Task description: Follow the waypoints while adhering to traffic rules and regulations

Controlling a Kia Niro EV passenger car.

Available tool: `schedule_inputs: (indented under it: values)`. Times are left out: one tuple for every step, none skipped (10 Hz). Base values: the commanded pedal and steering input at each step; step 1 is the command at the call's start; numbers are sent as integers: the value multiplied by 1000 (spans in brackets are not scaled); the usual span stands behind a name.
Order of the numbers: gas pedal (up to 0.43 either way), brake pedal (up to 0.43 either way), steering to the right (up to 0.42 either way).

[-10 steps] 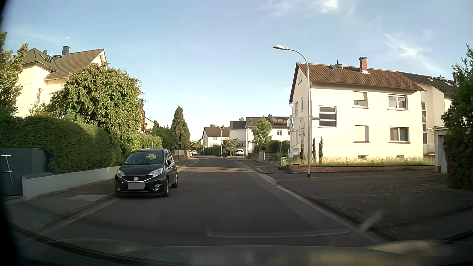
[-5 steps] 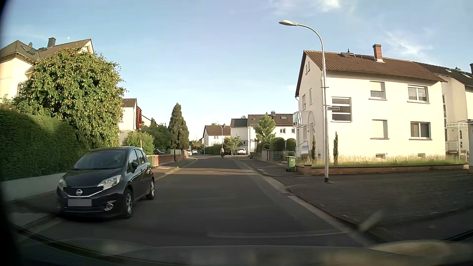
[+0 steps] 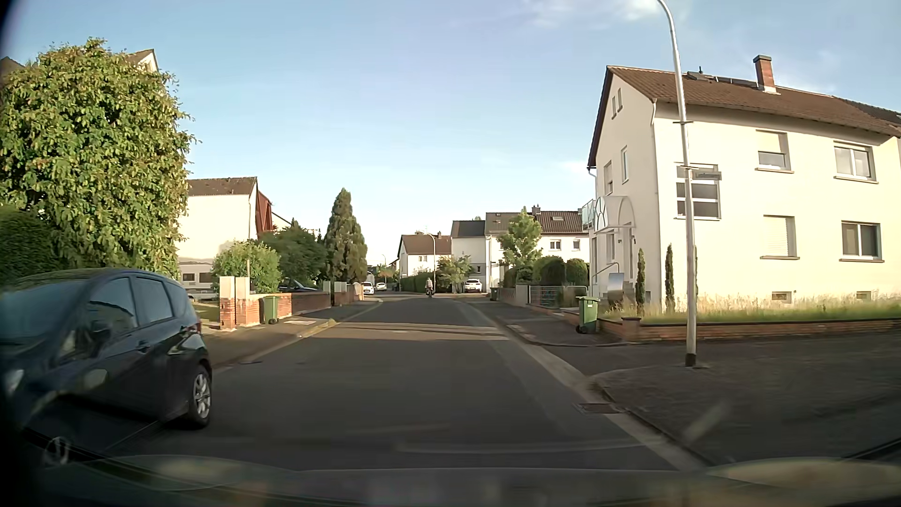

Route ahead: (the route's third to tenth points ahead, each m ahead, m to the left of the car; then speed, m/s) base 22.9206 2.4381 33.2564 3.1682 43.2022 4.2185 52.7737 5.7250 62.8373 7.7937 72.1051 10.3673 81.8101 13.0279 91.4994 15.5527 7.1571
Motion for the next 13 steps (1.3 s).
schedule_inputs:
  values:
    - [67, 30, -36]
    - [59, 30, -36]
    - [47, 30, -36]
    - [47, 30, -35]
    - [39, 30, -36]
    - [28, 30, -36]
    - [28, 30, -35]
    - [20, 30, -34]
    - [20, 30, -30]
    - [8, 30, -16]
    - [8, 30, -4]
    - [8, 30, 1]
    - [8, 30, 6]
